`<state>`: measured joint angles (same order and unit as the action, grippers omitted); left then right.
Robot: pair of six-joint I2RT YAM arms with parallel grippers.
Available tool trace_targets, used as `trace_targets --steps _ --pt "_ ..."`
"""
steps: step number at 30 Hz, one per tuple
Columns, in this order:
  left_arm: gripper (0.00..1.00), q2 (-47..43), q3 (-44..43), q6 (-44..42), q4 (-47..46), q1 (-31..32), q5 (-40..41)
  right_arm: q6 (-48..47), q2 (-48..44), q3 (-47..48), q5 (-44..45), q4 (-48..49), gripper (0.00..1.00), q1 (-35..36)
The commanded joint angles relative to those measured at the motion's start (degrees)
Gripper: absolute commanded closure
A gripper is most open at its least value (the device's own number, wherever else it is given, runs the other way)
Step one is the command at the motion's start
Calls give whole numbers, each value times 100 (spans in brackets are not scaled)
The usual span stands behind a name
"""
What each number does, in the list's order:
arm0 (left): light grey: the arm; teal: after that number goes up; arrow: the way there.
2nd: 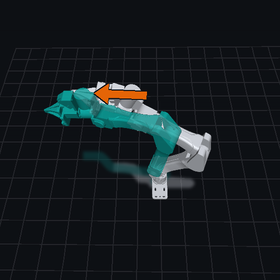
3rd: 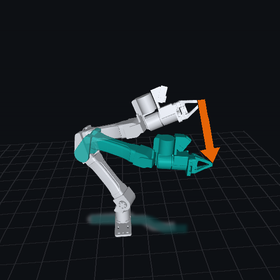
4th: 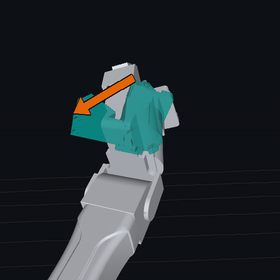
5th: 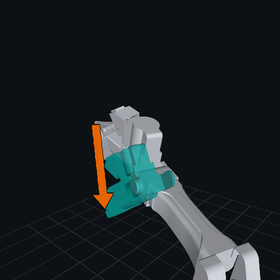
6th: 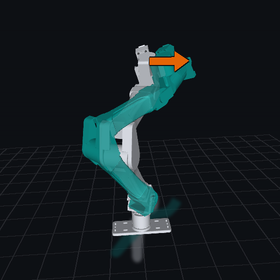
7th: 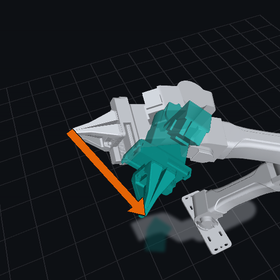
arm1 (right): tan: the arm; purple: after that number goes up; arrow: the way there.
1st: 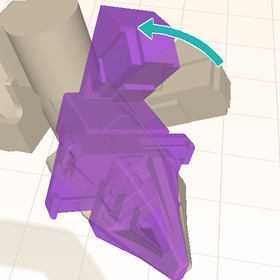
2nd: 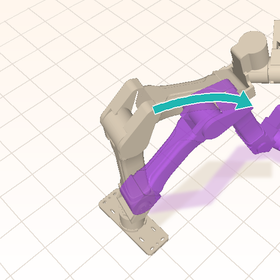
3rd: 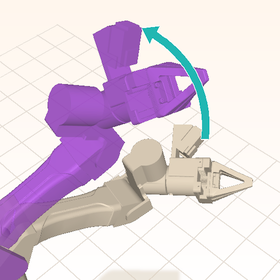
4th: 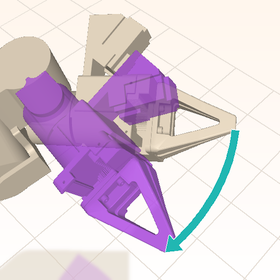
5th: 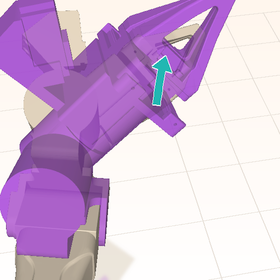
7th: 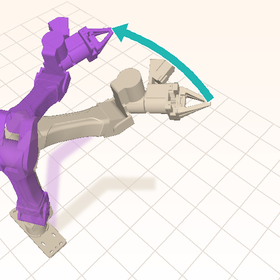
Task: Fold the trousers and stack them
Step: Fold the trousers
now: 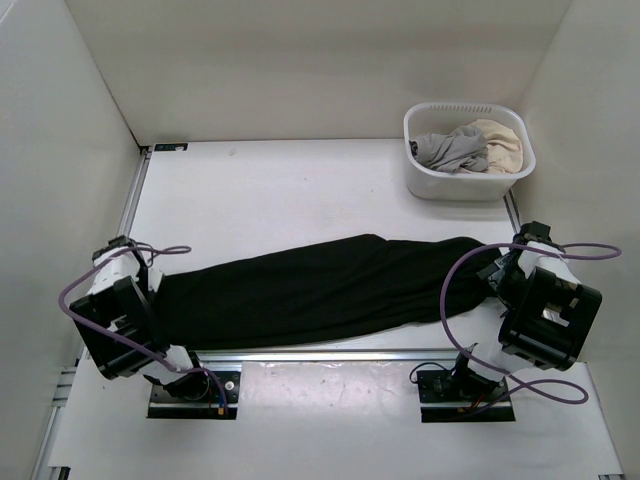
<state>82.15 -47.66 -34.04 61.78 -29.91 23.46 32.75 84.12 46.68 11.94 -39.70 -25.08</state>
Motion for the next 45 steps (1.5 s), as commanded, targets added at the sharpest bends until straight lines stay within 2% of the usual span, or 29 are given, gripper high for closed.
trace_targets --steps 1,2,4,6,7,8,12,13,16,20,21,23,25,28,33,36,40,41,42,43,45 --pt "85 90 204 -24 -183 12 273 -58 79 8 -61 -2 4 -23" --pt "85 143 204 -24 -253 12 273 -58 79 8 -61 -2 1 -23" --pt "84 258 204 -24 -376 12 273 -198 26 8 -61 -2 1 -23" --pt "75 407 152 -24 -377 12 273 -251 -166 8 -166 -2 1 -23" --pt "64 468 152 -24 -377 12 273 -252 -220 8 -166 -2 1 -23" --pt "57 469 99 -24 -377 12 273 -252 -351 8 -227 50 1 -23" --pt "39 416 -242 -155 -114 12 326 -252 -859 61 -342 50 1 -23" --pt "37 416 -348 -155 0 12 326 -191 -984 61 -342 -45 2 -23" --pt "35 468 -595 -155 378 -41 386 256 -1204 289 474 -676 3 56" --pt "34 583 -700 -103 379 -41 545 390 -1266 228 371 -741 2 109" --pt "34 653 -779 -42 300 -41 406 390 -1266 228 300 -662 2 109" --pt "27 819 -1200 29 247 -41 -6 294 -1266 228 90 -365 1 170" --pt "26 960 -1621 152 177 -41 -701 240 -1266 281 -236 -118 1 170" --pt "21 1312 -1782 319 -130 -41 -1219 109 -934 228 -472 471 1 170" --pt "13 2024 -1607 381 -517 -41 -1152 -85 -283 123 -1263 1306 1 170" --pt "13 2278 -1440 381 -755 -41 -1151 -85 156 70 -1378 1448 1 170" --pt "15 2341 -1439 223 -930 -41 -2020 38 999 254 -1248 957 3 170" --pt "18 2402 -1439 223 -931 -41 -2021 38 1106 254 -1134 825 5 170" --pt "23 2454 -1439 275 -983 -41 -2073 38 1159 254 -1046 772 11 170" --pt "34 2586 -1439 275 -984 -41 -2074 90 1160 150 -993 841 16 170" --pt "47 2727 -1500 275 -984 -41 -2267 143 1020 -9 -931 973 31 170"
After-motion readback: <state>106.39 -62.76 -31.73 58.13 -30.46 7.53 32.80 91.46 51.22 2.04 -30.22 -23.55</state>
